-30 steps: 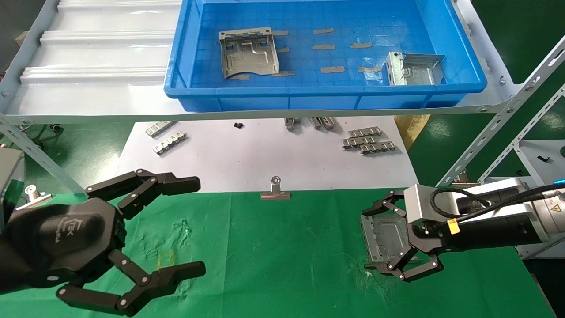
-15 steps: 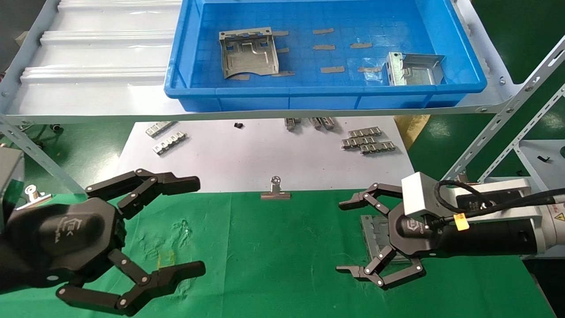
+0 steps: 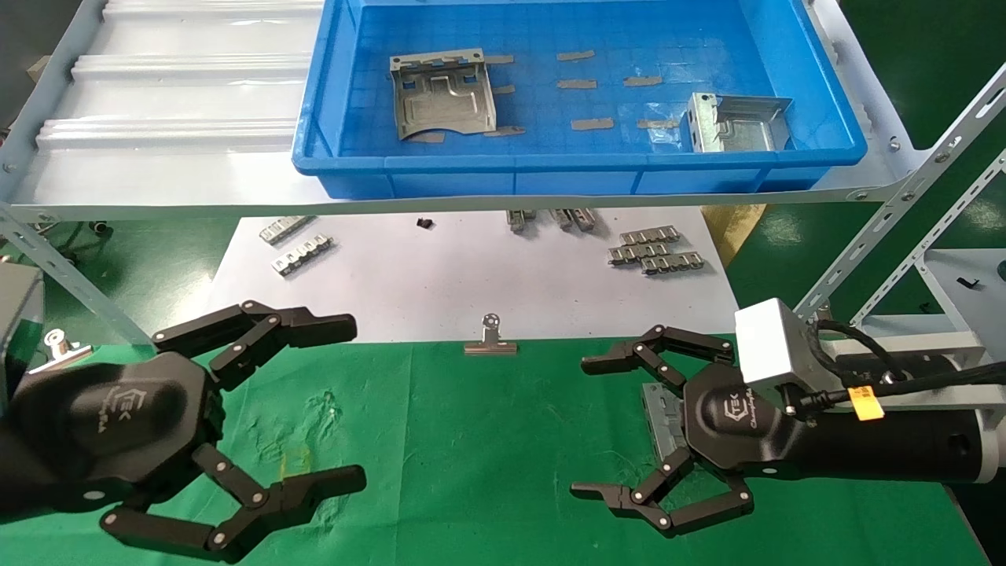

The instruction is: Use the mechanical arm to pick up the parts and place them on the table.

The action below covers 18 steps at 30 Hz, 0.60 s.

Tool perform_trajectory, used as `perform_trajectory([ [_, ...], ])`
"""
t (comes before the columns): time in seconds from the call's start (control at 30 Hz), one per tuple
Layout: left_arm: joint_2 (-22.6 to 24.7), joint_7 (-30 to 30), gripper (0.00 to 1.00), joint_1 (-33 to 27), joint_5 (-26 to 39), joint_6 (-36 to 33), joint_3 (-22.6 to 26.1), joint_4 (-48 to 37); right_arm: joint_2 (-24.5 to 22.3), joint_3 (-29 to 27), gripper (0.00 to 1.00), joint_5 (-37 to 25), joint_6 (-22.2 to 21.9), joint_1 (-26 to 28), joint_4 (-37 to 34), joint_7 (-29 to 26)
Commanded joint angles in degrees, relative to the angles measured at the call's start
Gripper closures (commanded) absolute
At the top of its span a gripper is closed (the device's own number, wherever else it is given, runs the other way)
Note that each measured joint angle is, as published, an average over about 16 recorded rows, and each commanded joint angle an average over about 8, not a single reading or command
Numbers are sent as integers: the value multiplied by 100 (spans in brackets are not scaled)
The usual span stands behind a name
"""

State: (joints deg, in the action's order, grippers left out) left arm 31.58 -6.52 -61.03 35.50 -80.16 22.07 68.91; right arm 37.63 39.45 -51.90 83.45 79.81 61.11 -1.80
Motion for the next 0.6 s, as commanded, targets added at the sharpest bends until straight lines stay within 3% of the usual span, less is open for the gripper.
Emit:
perform_trajectory([
  [0.03,0,0,0,0,0,0,0,0,-17,-156,0,67,15,-122,83,-60],
  [0.6,0,0,0,0,0,0,0,0,-167,-1497,0,642,143,-1166,797,-572],
])
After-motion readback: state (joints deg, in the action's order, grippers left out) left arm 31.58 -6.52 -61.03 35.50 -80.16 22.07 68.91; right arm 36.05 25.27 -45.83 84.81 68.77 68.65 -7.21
